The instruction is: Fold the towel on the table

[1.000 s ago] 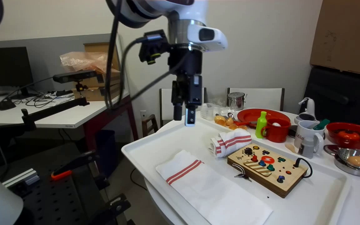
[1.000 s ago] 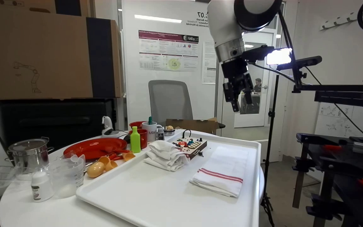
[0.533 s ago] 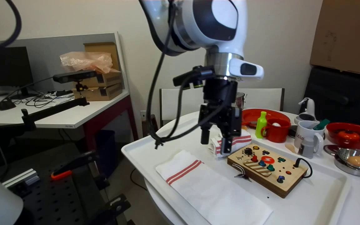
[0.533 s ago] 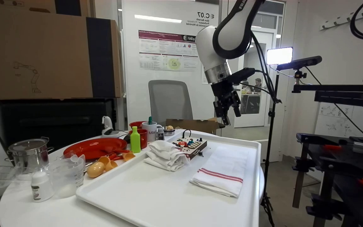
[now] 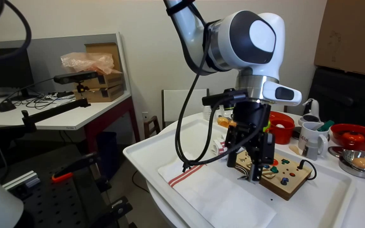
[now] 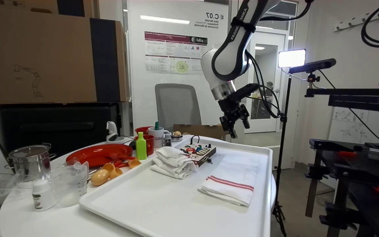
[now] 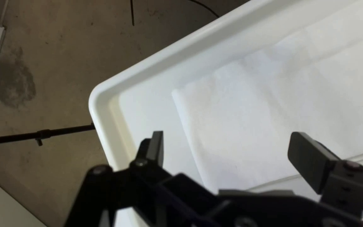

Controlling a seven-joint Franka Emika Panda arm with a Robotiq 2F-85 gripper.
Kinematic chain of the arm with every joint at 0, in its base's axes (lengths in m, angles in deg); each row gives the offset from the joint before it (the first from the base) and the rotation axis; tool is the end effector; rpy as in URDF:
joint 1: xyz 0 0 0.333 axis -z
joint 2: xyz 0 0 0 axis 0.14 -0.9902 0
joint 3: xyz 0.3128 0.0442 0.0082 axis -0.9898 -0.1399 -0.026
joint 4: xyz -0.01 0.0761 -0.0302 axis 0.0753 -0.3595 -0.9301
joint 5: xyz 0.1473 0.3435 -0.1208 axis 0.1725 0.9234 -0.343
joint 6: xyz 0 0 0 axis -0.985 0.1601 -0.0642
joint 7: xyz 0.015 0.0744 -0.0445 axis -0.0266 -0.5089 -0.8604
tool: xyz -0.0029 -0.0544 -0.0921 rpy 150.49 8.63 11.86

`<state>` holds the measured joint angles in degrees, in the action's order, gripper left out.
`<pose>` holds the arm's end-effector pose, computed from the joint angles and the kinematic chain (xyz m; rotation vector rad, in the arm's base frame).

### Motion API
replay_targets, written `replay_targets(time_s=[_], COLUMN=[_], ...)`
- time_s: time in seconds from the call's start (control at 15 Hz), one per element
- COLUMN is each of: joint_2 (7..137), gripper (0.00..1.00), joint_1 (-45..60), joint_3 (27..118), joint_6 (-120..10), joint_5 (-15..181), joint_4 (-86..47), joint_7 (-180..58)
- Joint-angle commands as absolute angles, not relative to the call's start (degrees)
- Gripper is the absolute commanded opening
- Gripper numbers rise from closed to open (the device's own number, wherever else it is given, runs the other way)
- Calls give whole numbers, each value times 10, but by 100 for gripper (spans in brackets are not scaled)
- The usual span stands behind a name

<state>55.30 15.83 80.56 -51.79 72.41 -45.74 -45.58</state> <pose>0.5074 -0.1941 0.1283 2.7448 -0.6937 -0.5076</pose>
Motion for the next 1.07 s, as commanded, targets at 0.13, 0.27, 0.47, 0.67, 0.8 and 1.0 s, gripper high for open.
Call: replay_targets(time_s=[0.13,0.27,0.47,0.67,0.8,1.0], joint_2=[552,562,557,539,532,515], gripper=[100,100,100,100,100,100], joint_1=[145,152,189,227,255,291], joint_3=[816,804,780,768,765,756], joint_6=[-517,-540,-608,-622,-609,-591], joint_5=[732,737,757,778,791,805], joint_4=[-456,-468,-480,-476,-473,-465], joint_7=[-462,-490,-597,-700,-757,-833])
